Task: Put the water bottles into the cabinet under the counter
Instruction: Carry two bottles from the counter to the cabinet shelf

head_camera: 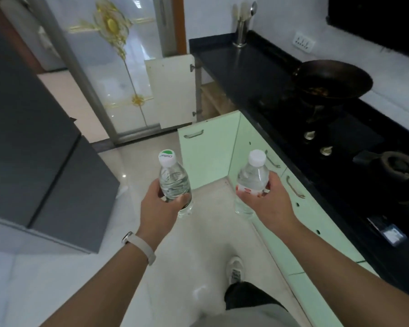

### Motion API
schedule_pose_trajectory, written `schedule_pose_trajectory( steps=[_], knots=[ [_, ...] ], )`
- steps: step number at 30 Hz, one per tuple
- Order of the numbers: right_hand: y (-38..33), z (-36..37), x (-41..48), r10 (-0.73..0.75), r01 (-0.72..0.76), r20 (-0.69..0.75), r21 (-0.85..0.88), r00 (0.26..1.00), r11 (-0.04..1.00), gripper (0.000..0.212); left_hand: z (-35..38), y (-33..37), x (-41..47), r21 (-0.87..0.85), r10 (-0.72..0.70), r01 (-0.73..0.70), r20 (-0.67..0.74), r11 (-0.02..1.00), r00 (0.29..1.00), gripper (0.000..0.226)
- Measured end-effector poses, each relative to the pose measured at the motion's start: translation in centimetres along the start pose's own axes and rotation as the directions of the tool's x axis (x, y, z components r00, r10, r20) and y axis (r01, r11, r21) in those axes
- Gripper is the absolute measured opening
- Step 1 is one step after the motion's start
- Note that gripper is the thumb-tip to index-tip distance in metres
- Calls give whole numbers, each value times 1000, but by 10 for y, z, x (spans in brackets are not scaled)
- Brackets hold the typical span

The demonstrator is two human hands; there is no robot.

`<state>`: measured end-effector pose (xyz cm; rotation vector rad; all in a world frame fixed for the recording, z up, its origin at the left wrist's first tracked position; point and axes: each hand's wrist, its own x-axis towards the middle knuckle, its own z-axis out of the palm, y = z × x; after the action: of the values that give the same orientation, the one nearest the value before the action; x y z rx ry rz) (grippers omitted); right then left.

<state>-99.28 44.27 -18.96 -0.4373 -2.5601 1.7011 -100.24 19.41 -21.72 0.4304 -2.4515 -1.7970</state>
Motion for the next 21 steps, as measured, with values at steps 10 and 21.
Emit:
schedule_pose_trajectory(
  steps=[10,21],
  knots=[
    [-29,46,140,-123,116,227,44,966,992,56,10,24,90,55,-21,31,-179,998,984,44],
    [-60,67,254,-193,191,322,39,927,981,54,42,51,174,50,-28,44,-275,998,961,41]
  ],
)
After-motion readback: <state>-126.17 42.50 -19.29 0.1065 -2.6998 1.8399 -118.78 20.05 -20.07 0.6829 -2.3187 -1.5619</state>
